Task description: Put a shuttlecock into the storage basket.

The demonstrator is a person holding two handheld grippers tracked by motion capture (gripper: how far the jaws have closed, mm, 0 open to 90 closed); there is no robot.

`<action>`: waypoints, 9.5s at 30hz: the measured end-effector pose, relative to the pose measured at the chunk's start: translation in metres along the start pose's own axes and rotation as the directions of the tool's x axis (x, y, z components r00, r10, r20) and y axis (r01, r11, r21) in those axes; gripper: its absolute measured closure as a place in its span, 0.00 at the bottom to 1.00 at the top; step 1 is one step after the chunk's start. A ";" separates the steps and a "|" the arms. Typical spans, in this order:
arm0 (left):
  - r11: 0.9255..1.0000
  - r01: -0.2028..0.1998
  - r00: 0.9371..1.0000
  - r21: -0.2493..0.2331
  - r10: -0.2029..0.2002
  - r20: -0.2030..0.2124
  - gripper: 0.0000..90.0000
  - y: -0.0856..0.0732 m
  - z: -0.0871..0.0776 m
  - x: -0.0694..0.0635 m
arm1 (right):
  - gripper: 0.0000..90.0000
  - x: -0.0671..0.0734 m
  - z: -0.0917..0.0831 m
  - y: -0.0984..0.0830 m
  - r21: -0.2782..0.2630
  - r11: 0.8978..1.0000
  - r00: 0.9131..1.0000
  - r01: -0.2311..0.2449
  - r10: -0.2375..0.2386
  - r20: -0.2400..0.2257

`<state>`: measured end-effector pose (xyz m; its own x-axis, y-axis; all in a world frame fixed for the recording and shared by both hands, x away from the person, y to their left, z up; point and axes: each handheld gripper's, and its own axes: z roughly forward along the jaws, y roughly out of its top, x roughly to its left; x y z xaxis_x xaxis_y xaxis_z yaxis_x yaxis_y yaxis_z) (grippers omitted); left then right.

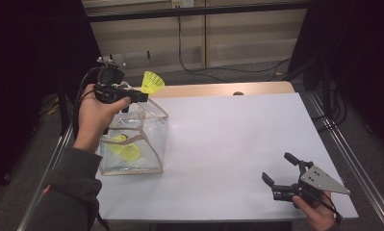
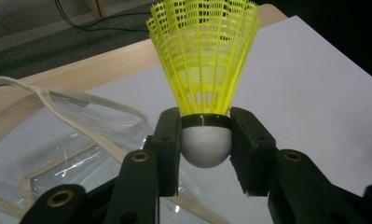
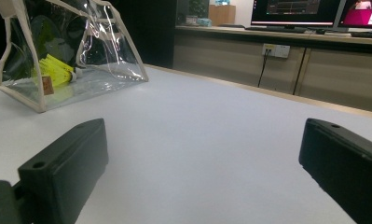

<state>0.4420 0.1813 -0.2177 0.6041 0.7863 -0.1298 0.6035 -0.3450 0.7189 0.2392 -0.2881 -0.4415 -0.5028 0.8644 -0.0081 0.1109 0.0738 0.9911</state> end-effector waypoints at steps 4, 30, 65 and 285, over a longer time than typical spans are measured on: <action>1.000 0.002 1.000 -0.001 -0.002 -0.005 0.72 -0.001 -0.001 0.002 | 0.01 0.000 0.000 0.000 0.000 1.000 1.000 0.000 0.000 0.000; 1.000 0.024 0.999 -0.006 -0.024 -0.032 0.72 -0.006 -0.009 0.016 | 0.01 0.000 0.000 0.000 0.004 1.000 1.000 0.001 -0.001 -0.001; 0.996 0.087 0.992 -0.021 -0.089 -0.084 0.72 -0.018 -0.013 0.037 | 0.01 0.000 0.001 0.000 0.004 1.000 1.000 -0.001 0.001 -0.003; 0.972 0.000 0.969 -0.236 0.058 0.239 0.13 -0.097 -0.021 -0.009 | 0.01 0.002 0.002 0.000 0.006 1.000 1.000 -0.002 0.002 -0.008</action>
<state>0.3672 0.2188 -0.2716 0.7446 0.6201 -0.2472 0.4640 -0.2144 0.8595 0.2396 -0.2857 -0.4415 -0.5091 0.8607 -0.0047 0.1171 0.0746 0.9903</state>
